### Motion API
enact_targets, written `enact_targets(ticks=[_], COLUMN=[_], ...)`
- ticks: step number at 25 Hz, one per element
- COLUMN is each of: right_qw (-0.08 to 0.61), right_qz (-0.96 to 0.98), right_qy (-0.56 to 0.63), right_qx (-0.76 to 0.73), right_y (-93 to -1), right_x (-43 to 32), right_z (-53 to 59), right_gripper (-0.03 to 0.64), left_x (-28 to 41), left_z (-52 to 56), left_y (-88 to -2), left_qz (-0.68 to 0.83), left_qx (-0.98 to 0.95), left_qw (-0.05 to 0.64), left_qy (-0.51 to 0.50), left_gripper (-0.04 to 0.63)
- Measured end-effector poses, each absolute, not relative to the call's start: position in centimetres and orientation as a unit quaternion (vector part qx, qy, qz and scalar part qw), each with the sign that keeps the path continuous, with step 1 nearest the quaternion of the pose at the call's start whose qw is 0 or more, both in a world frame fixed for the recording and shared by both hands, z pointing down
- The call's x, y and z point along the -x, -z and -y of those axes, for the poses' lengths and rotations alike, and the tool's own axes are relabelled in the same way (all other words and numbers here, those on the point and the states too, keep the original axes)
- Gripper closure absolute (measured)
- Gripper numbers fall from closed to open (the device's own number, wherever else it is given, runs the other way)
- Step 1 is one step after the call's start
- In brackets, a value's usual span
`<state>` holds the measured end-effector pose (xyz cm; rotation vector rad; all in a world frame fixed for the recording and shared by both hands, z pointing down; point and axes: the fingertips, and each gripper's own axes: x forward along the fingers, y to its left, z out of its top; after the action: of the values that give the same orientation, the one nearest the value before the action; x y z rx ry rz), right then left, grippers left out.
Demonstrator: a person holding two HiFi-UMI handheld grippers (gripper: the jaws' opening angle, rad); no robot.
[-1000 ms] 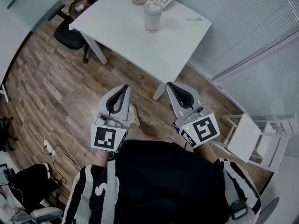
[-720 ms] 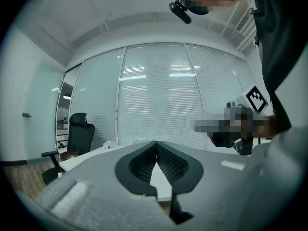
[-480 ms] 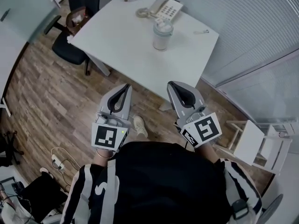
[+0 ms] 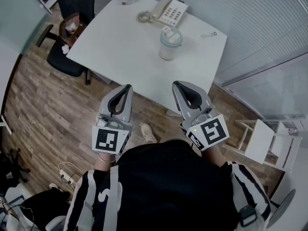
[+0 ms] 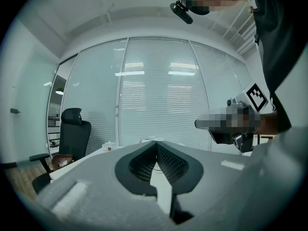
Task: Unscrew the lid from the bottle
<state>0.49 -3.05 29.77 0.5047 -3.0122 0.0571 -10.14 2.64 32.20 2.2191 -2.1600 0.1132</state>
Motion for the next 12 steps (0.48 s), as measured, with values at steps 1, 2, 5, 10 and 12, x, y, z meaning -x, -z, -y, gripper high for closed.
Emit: enact_targets(ticks=[1,2,5,10,12], right_qw=[0.044,0.046,0.051,0.055,0.054], right_qz=[0.984,0.984,0.981,0.981,0.981], right_qy=[-0.016,-0.016,-0.02,-0.016,-0.013], right_qx=[-0.17,-0.174,-0.185,-0.188,-0.187], right_y=[-29.9,-30.1,-30.5,-30.5,-30.3], right_x=[-0.6,-0.7,-1.3,-1.9,-2.0], right_z=[3.5,3.8,5.0,7.6,8.5], right_gripper=[0.617,0.617,0.617,0.617,0.617], left_x=[10.3,10.4,10.4,9.9,9.6], left_z=[-2.2,-1.8,-0.5,2.1,3.2], left_y=[-32.3,-32.4,-32.8,-33.1,-33.5], left_qz=[0.695,0.693,0.689,0.683,0.678], left_qx=[-0.718,-0.719,-0.724,-0.729,-0.734], left_qw=[0.022,0.023,0.026,0.027,0.03], left_qy=[-0.037,-0.037,-0.038,-0.036,-0.036], left_gripper=[0.595,0.595,0.595,0.595,0.595])
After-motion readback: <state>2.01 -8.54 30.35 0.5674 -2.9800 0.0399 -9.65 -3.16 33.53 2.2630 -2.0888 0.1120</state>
